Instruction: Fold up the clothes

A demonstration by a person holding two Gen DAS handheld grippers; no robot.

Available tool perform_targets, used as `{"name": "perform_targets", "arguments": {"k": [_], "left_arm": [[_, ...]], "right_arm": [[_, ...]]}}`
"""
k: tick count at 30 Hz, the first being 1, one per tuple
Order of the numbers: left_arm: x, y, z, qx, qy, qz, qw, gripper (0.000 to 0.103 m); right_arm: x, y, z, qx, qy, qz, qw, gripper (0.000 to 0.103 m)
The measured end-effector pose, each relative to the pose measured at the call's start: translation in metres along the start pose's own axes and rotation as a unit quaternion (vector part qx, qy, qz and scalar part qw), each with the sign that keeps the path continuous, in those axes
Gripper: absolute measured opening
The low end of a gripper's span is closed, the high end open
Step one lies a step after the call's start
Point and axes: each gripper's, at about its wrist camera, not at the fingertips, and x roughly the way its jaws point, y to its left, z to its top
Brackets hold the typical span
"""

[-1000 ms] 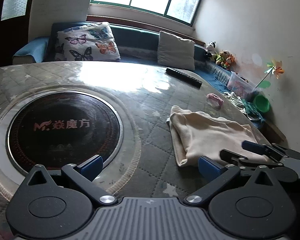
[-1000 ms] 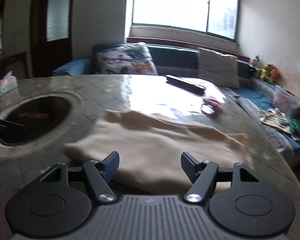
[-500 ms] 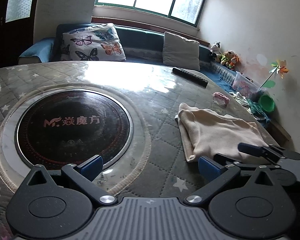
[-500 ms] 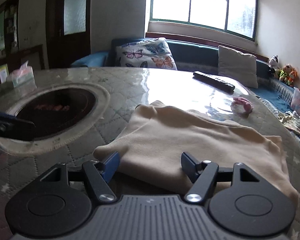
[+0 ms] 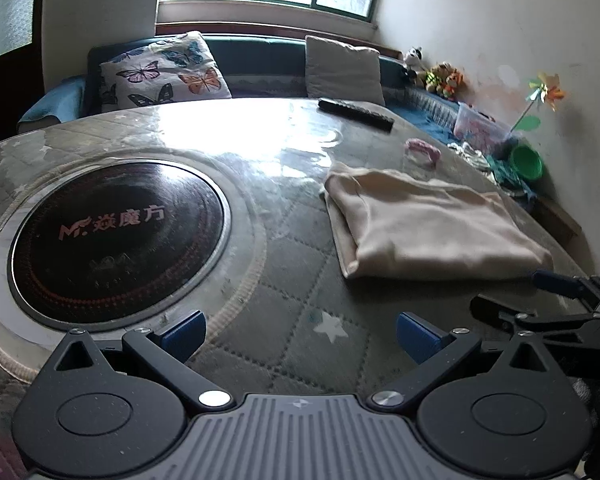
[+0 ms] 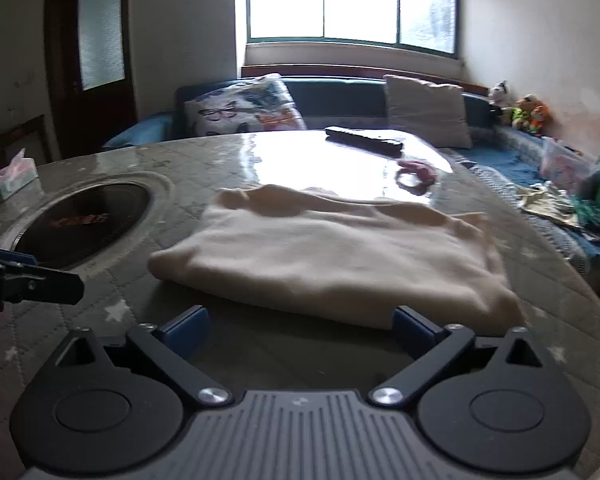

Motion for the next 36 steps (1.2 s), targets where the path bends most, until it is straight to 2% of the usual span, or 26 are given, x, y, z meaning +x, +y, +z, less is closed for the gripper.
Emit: {"name": "perform_targets", "arguments": {"k": [9,17,36], "left_arm": [[-0.001,-0.015,-0.012,0.024,0.013,-0.009,0.9996,0.103],[-0.003,-0.015,-0.021,0.023,0.019,-0.007,0.9995,0.103],[-0.013,-0.021,-0.033,0.031,0.019,-0.017,0.9992,0.103]], "right_arm": [[-0.011,-0.006,-0.013,0.026,0.007,-0.025,0.999,0.103],[-0.017,-0.006,-0.019,0.035,0.009,-0.042,0.998,0.103],[-0.025,-0.002,-0.023,0.046,0.007,-0.043,0.998,0.103]]}}
